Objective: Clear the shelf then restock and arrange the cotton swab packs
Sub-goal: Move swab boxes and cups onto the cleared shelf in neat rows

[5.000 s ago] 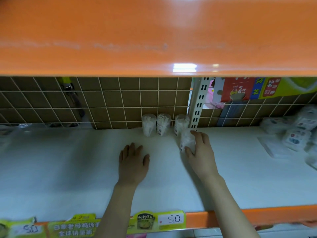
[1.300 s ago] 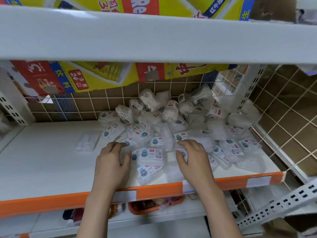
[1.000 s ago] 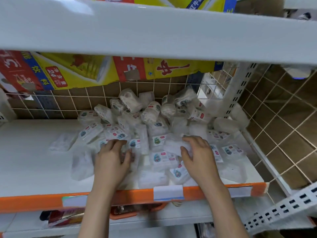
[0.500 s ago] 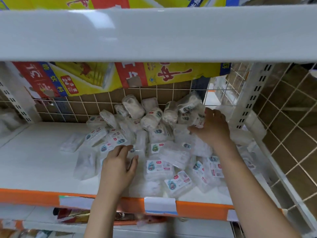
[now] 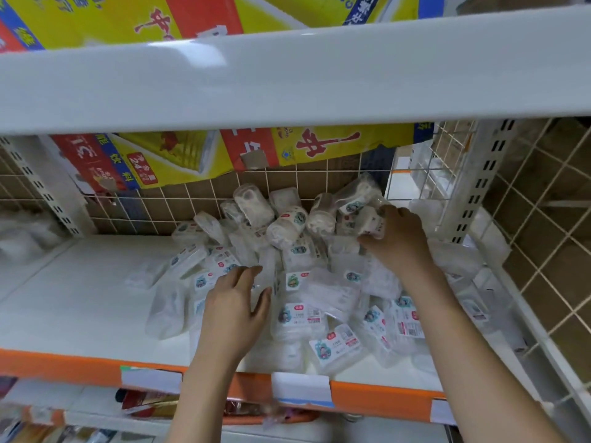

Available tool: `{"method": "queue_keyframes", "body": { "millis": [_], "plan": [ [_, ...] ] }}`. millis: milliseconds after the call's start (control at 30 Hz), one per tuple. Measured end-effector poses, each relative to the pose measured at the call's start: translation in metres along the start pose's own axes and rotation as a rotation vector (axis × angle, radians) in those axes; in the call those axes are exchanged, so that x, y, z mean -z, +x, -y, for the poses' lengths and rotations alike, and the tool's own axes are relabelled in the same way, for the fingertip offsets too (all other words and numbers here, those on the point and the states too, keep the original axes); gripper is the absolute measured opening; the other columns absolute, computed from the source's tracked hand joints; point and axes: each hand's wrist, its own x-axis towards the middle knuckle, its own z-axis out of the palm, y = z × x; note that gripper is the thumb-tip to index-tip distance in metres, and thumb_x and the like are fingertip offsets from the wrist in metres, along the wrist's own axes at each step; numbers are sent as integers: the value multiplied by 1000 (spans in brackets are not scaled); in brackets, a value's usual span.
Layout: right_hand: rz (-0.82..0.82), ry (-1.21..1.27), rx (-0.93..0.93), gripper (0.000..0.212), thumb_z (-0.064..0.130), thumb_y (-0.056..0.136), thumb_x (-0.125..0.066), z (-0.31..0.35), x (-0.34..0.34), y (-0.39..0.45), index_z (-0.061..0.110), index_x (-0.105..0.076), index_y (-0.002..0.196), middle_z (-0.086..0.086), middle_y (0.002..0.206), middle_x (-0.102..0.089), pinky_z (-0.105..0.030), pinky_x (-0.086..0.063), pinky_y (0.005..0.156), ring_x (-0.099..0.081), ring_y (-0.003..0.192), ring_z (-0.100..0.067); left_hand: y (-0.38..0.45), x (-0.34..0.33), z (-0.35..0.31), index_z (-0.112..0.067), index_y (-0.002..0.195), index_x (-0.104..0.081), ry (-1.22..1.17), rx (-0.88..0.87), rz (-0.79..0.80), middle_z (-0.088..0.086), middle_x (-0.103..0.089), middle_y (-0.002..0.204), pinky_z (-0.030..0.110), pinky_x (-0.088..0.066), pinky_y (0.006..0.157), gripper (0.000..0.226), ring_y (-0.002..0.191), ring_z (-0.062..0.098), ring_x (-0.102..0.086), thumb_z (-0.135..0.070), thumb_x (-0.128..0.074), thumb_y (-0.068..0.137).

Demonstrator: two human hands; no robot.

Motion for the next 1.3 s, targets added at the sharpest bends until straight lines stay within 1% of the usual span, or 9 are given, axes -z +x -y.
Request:
{"method": "queue_keyframes", "body": {
  "millis": [167,367,567,733,800,933,1100,1200,1300],
  "plan": [
    [-173,110,111,58,33,72,-77,-4,4,-28,2,-55,116,-20,104,-60,-37,-41,81,-53,98,-38,43,-11,-10,-2,123,-55,84,-67,-12,20,-59,117,46,-45,89,62,107,41,-53,-44,-42,80],
    [-256,243,76,64,24,67,-83,0,2,-77,2,-56,121,-18,114,-58,-33,-38,90,-50,108,-35,98,-25,-22,-5,141,-36,86,-75,113,17,-43,137,44,-34,103,73,127,36,-35,-36,-67,83],
    [-328,303,108,62,22,68,-83,0,-1,-97,2,-54,119,-14,114,-56,-26,-35,93,-45,108,-21,117,-31,-31,-12,148,-22,114,9,212,13,-31,148,39,-32,103,85,135,31,-27,-51,-62,83],
    [-345,295,122,62,23,70,-82,4,-6,-97,5,-52,121,-12,116,-54,-32,-39,94,-44,110,-20,120,-38,-29,-14,149,-17,70,60,286,14,-27,150,40,-34,104,84,133,34,-33,-39,-65,85],
    [-338,300,109,62,23,71,-82,4,-8,-94,4,-52,122,-12,116,-54,-34,-40,94,-44,110,-20,119,-38,-28,-14,147,-20,20,60,269,14,-31,147,39,-39,100,81,128,33,-40,-34,-66,84],
    [-341,298,85,61,21,68,-83,10,-14,-82,0,-54,119,-17,113,-56,-22,-30,94,-43,108,-23,111,-25,-26,-9,137,-35,-61,36,121,14,-44,131,35,-41,84,67,113,33,-50,-25,-68,82],
    [-290,320,131,59,38,73,-69,43,-23,-68,0,-55,116,-19,116,-56,-36,-39,95,-48,110,-31,87,10,-17,3,121,-45,-144,39,-63,20,-48,120,26,-33,73,59,104,37,-51,-15,-76,74],
    [-276,363,150,58,37,73,-69,68,-31,-72,2,-55,117,-17,115,-56,-23,-32,95,-45,109,-25,61,32,-1,3,118,-46,-186,83,-136,20,-51,115,19,-29,71,59,102,36,-52,-11,-78,70],
    [-224,428,132,60,29,72,-79,97,-45,-83,6,-53,121,-12,117,-54,-20,-32,93,-47,110,-24,29,52,27,-3,118,-44,-244,165,-154,12,-54,113,21,-32,73,57,102,29,-53,-12,-77,72]
  ]
}}
